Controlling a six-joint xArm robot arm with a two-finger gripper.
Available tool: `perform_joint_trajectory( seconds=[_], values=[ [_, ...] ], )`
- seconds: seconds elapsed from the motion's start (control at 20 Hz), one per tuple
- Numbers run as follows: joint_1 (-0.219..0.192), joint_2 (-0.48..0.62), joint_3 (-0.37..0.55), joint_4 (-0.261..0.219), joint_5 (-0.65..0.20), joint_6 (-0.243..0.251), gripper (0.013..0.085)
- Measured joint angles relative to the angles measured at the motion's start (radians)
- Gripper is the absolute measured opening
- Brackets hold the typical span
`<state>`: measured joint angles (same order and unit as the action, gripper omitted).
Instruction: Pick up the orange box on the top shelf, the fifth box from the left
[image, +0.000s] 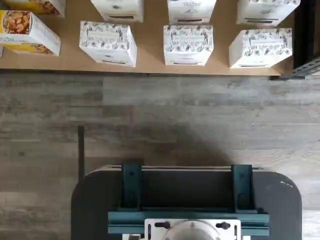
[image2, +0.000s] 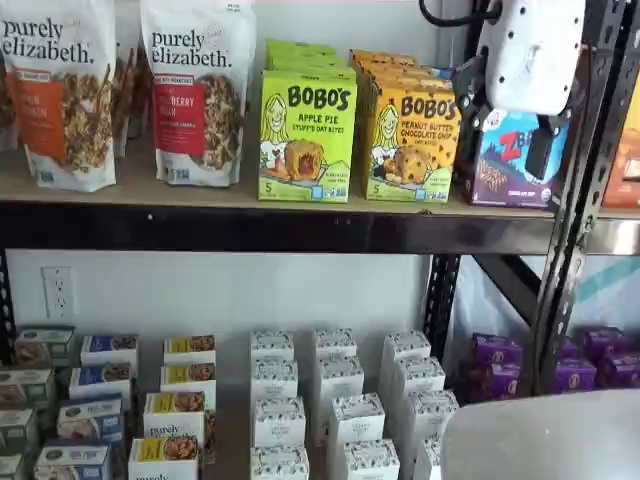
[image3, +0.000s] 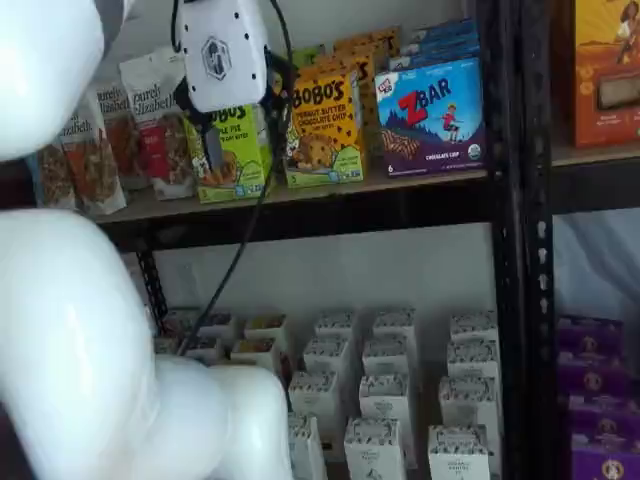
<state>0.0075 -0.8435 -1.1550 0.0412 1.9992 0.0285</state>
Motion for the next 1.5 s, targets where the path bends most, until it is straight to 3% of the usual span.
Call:
perform_joint_trajectory(
  seconds=[0.1,0.25,0.6,1.0,1.2,1.5],
  values=[
    [-0.050,-0.033,0.030,0.054,-0.052,-0.029,0.0850],
    [-0.061,-0.039,0.035,0.069,-0.065,-0.037,0.0850],
    [-0.048,-0.028,0.032,0.055,-0.072,-0.031,0.0850],
    [-0.006,0.022,0.017,-0.002,-0.202,-0.011,0.0850],
    [-0.015,0.075,-0.017,-0.013,-0.257,-0.022,0.0850],
    [-0.039,0.190,-0.092,0.007,-0.340,-0.045,0.0850]
  ],
)
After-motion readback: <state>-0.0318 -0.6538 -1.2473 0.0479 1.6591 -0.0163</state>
